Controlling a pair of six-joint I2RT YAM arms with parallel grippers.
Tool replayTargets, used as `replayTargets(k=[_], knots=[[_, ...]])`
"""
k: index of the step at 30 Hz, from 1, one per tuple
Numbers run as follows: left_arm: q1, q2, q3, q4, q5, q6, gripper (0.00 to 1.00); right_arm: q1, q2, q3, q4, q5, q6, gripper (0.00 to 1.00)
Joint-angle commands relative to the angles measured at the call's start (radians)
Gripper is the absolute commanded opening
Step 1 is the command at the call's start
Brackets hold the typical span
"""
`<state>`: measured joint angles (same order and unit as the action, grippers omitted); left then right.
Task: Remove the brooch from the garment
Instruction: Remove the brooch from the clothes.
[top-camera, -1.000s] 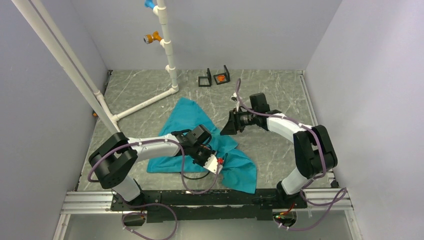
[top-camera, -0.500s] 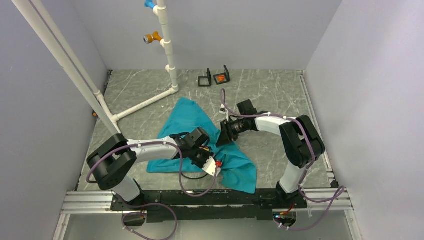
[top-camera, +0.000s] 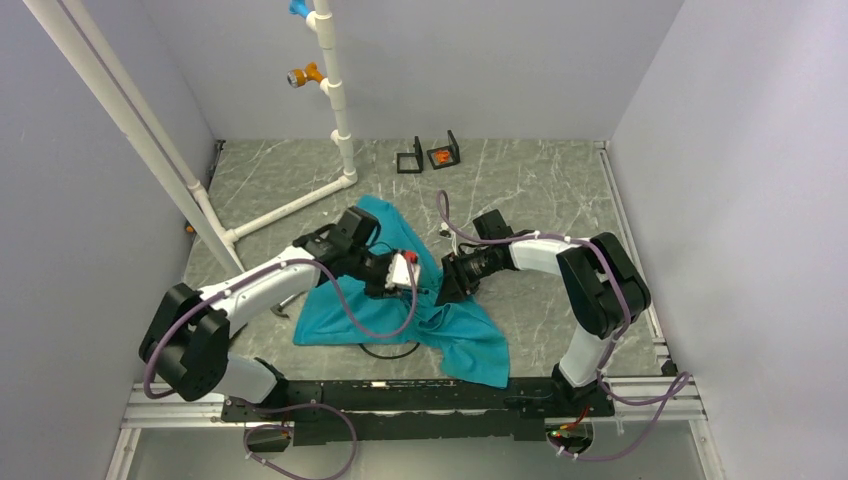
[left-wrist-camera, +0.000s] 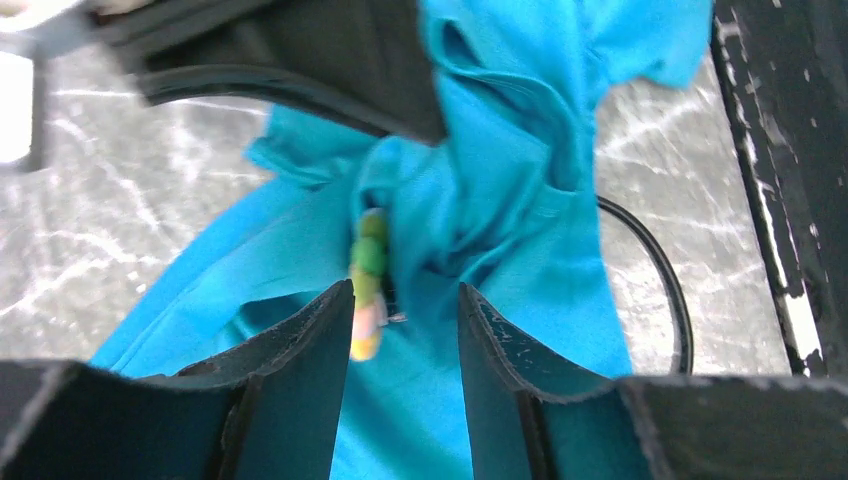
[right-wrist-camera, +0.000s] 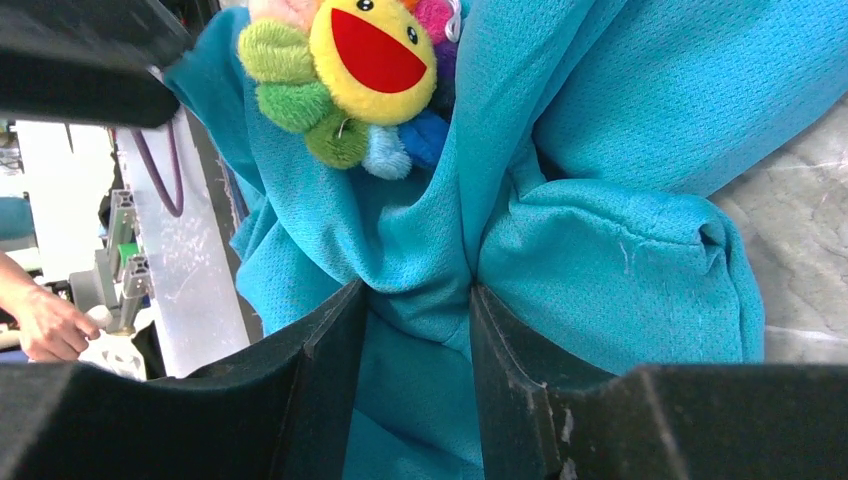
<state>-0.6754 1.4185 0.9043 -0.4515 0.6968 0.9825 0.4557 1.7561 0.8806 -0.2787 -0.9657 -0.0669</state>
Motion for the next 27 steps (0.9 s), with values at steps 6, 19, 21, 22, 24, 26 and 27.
replayTargets(k=[6, 19, 21, 22, 24, 26, 27], knots=[[0.068, -0.012, 0.04, 0.155, 0.049, -0.18, 0.49, 0.015, -0.062, -0.015, 0.043, 0.002, 0.013, 0.45], [-0.009, 0.055, 0.01, 0.136, -0.041, -0.155, 0.5, 0.015, -0.074, -0.018, 0.054, 0.001, 0.023, 0.47], [-0.015, 0.077, 0.017, 0.123, -0.055, -0.153, 0.47, 0.015, -0.078, -0.02, 0.053, 0.002, 0.024, 0.47], [-0.016, 0.083, 0.015, 0.121, -0.06, -0.151, 0.46, 0.015, -0.08, -0.021, 0.053, 0.004, 0.024, 0.47], [-0.021, 0.092, 0.01, 0.126, -0.077, -0.148, 0.43, 0.015, -0.082, -0.022, 0.053, 0.003, 0.023, 0.48], [-0.023, 0.098, 0.007, 0.13, -0.092, -0.153, 0.4, 0.015, -0.087, -0.025, 0.055, 0.004, 0.022, 0.48], [-0.023, 0.101, 0.007, 0.132, -0.099, -0.155, 0.38, 0.015, -0.09, -0.026, 0.056, 0.004, 0.024, 0.48]])
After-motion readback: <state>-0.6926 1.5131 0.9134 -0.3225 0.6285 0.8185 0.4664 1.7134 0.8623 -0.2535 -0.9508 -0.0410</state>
